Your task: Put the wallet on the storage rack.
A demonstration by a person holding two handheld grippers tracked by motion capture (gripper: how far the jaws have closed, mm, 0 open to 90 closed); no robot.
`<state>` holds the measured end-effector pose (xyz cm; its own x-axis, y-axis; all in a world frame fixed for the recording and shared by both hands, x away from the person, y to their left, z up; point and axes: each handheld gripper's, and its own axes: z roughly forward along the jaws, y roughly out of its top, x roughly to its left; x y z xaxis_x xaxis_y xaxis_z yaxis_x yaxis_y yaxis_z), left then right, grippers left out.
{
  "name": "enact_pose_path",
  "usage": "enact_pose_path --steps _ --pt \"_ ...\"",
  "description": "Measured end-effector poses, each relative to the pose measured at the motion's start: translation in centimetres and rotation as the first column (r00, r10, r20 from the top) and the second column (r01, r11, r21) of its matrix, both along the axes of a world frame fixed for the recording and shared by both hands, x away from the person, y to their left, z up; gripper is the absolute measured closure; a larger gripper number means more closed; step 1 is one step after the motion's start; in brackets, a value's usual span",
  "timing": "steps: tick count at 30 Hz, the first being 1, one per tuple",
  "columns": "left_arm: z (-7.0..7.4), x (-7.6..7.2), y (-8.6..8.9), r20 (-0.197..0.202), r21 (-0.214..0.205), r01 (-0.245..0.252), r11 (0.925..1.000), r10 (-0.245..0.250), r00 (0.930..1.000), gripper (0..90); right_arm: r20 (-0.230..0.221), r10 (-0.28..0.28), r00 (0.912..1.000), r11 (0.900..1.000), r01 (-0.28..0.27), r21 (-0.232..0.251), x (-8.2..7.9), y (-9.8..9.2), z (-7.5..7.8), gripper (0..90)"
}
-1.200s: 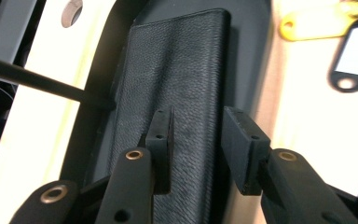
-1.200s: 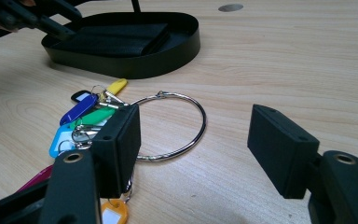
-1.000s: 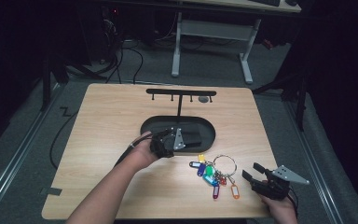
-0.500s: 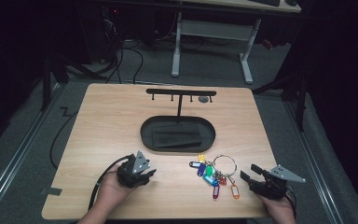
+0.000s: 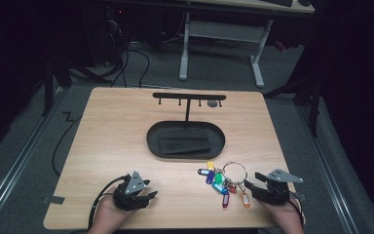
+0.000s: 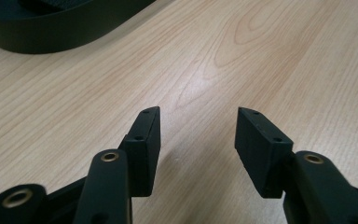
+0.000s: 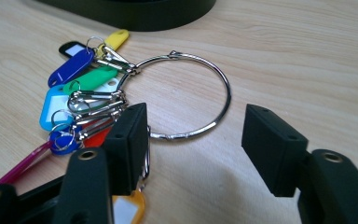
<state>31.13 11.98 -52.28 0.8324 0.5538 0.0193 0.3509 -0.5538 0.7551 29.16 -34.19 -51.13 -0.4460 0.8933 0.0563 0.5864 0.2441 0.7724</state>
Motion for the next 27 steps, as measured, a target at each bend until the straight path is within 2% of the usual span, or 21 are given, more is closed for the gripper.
enact_pose_path --steps 2,4,7,10,11,16,23,24,27 --pt "0.1 -0.1 -0.1 0.008 -0.007 0.015 0.9999 -0.015 0.9999 51.1 -0.042 0.036 0.9985 0.9982 -0.038 -0.047 1.2 0.6 0.8 43.4" --pt "0.1 -0.2 -0.2 0.005 -0.005 0.028 0.9996 -0.028 0.9996 51.1 -0.092 0.062 0.9938 0.9923 -0.072 -0.102 2.5 1.2 1.7 44.3" --pt "0.1 -0.3 -0.5 0.002 -0.004 0.045 0.9990 -0.045 0.9990 51.2 -0.159 0.082 0.9838 0.9788 -0.110 -0.173 4.5 1.9 2.3 47.0" --pt "0.1 -0.5 -0.7 0.006 0.011 0.063 0.9980 -0.063 0.9980 51.2 -0.235 0.086 0.9682 0.9684 -0.137 -0.209 6.1 2.4 2.6 47.6" --pt "0.1 -0.5 -0.8 0.009 0.013 0.067 0.9977 -0.067 0.9977 51.2 -0.247 0.086 0.9651 0.9610 -0.146 -0.235 6.4 2.7 2.7 48.1" --pt "0.2 -0.7 -0.9 0.013 0.018 0.083 0.9963 -0.084 0.9964 51.2 -0.335 0.083 0.9384 0.9297 -0.194 -0.313 8.1 3.6 3.2 47.8" --pt "0.1 -0.7 -1.0 0.012 0.023 0.097 0.9950 -0.098 0.9952 51.1 -0.415 0.095 0.9050 0.8735 -0.276 -0.401 10.2 4.6 3.2 49.9" --pt "0.1 -0.7 -1.0 0.011 0.023 0.098 0.9949 -0.098 0.9951 51.1 -0.427 0.099 0.8989 0.8647 -0.290 -0.410 10.5 4.9 3.2 51.9" --pt "0.0 -0.7 -1.0 0.009 0.027 0.100 0.9946 -0.100 0.9949 51.1 -0.472 0.126 0.8724 0.8357 -0.350 -0.423 11.6 5.7 3.2 53.7"
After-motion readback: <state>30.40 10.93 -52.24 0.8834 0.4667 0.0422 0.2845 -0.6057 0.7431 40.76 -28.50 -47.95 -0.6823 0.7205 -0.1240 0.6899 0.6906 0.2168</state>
